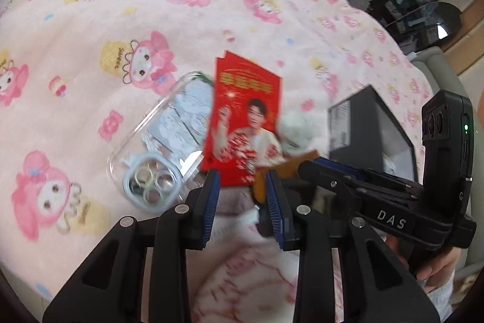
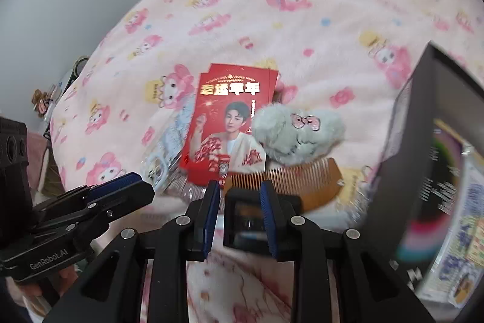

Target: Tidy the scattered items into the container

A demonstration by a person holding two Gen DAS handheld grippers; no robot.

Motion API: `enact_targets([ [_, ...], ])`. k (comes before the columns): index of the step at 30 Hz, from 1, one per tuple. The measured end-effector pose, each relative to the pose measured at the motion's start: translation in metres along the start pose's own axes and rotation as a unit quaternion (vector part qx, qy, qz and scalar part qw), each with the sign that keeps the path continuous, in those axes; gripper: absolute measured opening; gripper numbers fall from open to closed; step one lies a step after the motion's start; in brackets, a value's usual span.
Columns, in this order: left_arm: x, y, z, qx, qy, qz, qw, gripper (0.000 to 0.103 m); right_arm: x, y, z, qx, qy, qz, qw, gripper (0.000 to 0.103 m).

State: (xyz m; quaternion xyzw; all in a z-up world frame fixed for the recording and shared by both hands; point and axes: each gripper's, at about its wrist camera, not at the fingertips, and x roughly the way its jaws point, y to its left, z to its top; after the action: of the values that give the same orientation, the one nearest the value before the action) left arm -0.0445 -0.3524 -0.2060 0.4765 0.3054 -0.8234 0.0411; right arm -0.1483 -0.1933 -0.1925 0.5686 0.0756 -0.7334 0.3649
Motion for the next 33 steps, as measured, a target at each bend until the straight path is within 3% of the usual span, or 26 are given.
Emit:
enact_targets([
  [6, 0.038, 0.014, 0.021, -0.010, 0.019, 0.005, 0.9998, 0.032, 0.040, -0.007, 0.015, 0.008, 0.033, -0.006, 0.999, 0.024],
  [10, 0.047, 0.017, 0.029, -0.012, 0.008, 0.024, 0.9996, 0.032, 0.057, -0.012, 0.022, 0.025, 0.042, -0.007, 0.999, 0.025],
  [14, 0.051, 0.018, 0.034, -0.019, 0.004, 0.021, 0.9996, 0.032, 0.066, -0.015, 0.028, 0.031, 0.048, 0.009, 0.998, 0.034],
  [21, 0.048, 0.011, 0.027, -0.019, 0.015, -0.005, 0.9997, 0.027, 0.064, -0.018, 0.025, 0.050, 0.051, 0.034, 0.997, 0.035],
  [26, 0.046, 0.009, 0.023, -0.036, 0.019, -0.035, 0.9986, 0.029, 0.054, -0.015, 0.017, 0.038, 0.035, 0.016, 0.999, 0.037],
  [33, 0.036, 0.008, 0.018, -0.036, 0.007, -0.023, 0.9991, 0.024, 0.049, -0.016, 0.014, 0.038, 0.020, 0.011, 0.999, 0.037],
])
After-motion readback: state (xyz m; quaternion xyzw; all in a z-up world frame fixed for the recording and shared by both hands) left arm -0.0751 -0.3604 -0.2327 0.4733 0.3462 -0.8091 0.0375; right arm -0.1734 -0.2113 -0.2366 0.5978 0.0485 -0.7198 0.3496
